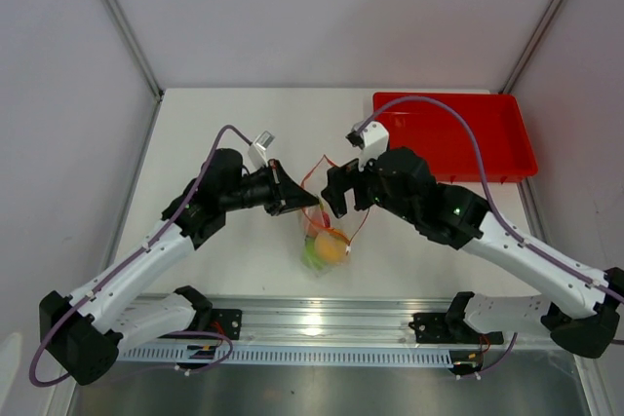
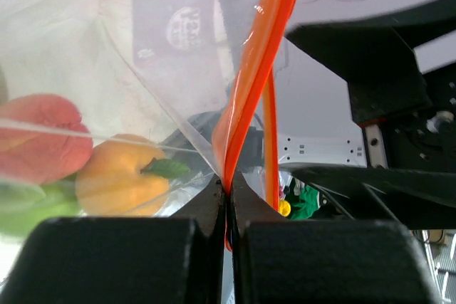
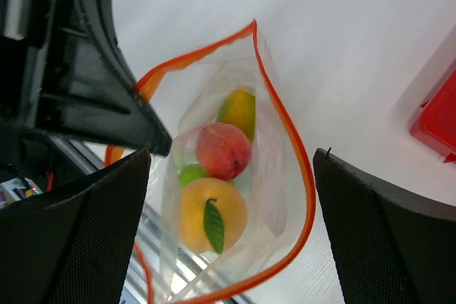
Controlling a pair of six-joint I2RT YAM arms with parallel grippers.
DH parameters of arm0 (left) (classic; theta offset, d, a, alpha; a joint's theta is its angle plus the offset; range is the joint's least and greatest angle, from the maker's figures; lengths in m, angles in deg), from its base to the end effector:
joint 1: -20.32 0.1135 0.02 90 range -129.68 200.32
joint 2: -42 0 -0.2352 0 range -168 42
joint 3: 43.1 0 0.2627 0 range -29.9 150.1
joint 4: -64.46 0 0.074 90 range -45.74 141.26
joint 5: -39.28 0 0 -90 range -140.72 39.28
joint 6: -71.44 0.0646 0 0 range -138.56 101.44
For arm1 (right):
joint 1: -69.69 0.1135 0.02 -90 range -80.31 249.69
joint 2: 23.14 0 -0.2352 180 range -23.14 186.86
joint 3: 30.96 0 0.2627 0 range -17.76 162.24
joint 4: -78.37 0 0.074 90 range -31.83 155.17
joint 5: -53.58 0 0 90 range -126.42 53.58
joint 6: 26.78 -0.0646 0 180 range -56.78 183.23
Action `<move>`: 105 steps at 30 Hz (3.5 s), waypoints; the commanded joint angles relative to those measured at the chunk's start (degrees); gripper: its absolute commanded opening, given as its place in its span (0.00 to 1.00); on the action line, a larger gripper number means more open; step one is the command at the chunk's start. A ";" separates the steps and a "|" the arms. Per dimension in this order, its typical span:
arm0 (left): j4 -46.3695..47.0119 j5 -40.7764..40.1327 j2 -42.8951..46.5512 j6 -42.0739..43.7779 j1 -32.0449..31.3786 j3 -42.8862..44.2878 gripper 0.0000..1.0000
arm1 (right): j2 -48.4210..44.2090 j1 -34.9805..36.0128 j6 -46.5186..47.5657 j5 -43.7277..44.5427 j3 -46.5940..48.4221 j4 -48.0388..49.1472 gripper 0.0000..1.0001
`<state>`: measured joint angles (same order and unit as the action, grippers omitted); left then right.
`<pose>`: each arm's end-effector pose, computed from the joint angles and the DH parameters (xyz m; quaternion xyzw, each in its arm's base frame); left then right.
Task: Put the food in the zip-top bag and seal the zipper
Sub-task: Place the fake fruit in the zipper food storage bag, then zip the zipper food storage bag at the center of the board.
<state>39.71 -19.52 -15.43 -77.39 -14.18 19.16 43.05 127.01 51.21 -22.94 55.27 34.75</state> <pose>0.2091 -0.1843 0.2898 -0.0152 0.8034 -0.5533 0.2194 0.1732 0.2421 0.3640 -0.2607 0.7915 0.2286 0.5032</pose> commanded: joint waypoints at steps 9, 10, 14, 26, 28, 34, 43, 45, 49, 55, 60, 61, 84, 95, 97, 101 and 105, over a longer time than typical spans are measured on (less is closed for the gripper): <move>-0.13 -12.38 3.81 -7.26 -0.22 -0.63 0.01 | -16.70 0.42 -4.60 -6.35 -5.35 -6.58 0.86; -0.66 -14.65 4.08 -8.92 -0.30 -0.89 0.01 | -18.45 0.42 -4.60 -7.14 -6.14 -6.76 0.85; -0.14 -16.61 5.31 -11.48 -0.22 -2.47 0.01 | -19.97 0.42 -3.64 -14.06 -10.10 -5.80 0.82; -0.31 -16.79 5.40 -12.98 -0.22 -3.09 0.01 | -11.27 6.31 -5.04 -10.23 -11.68 -4.92 0.79; 0.04 -16.52 5.22 -12.98 -0.22 -2.83 0.01 | -9.95 6.93 -5.48 -5.86 -12.04 -4.04 0.77; 0.83 -15.03 4.26 -13.07 -0.22 -2.83 0.01 | -5.99 7.63 -5.57 -0.56 -10.99 -2.37 0.70; 2.50 -14.41 4.34 -13.24 -0.30 -3.97 0.00 | -2.48 8.42 -4.78 6.12 -8.61 -1.75 0.50; 2.59 -14.24 4.08 -13.24 -0.30 -4.23 0.01 | -1.86 8.42 -4.08 6.56 -7.74 -1.67 0.47; 2.76 -14.24 3.99 -13.42 -0.22 -4.41 0.00 | -0.19 8.51 -2.67 6.22 -5.98 -1.84 0.28; 0.84 -16.43 5.57 -8.25 -0.22 -3.97 0.01 | 1.22 8.42 2.50 5.43 -1.94 -4.56 0.00; -3.55 -22.04 9.26 -3.50 -0.22 -2.84 0.19 | 0.52 8.42 6.91 0.95 -0.62 -5.18 0.00; -5.13 -23.19 10.48 -0.96 -0.22 -1.61 0.32 | 0.52 8.42 7.35 -0.19 -0.35 -5.44 0.00; 13.12 10.52 14.89 47.30 -0.39 2.18 0.92 | -2.30 -0.01 16.14 -23.13 0.44 -6.68 0.00; 7.78 21.08 6.20 66.47 -0.30 5.86 0.88 | -2.65 -2.56 16.75 -29.38 -0.61 -7.03 0.00; 6.02 24.15 2.86 67.96 -0.30 7.97 0.86 | -3.09 -2.74 17.11 -29.82 -0.79 -7.38 0.00; 5.58 25.22 -0.05 69.11 -0.39 9.21 0.85 | -3.35 -3.18 17.63 -30.96 -0.88 -7.47 0.00; 2.42 27.06 -4.26 70.95 -0.39 11.84 0.85 | -3.00 -3.44 18.07 -32.63 -0.79 -7.38 0.00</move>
<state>43.21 2.91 -18.01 -10.81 -14.29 26.59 41.13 123.91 68.02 -53.00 54.07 25.97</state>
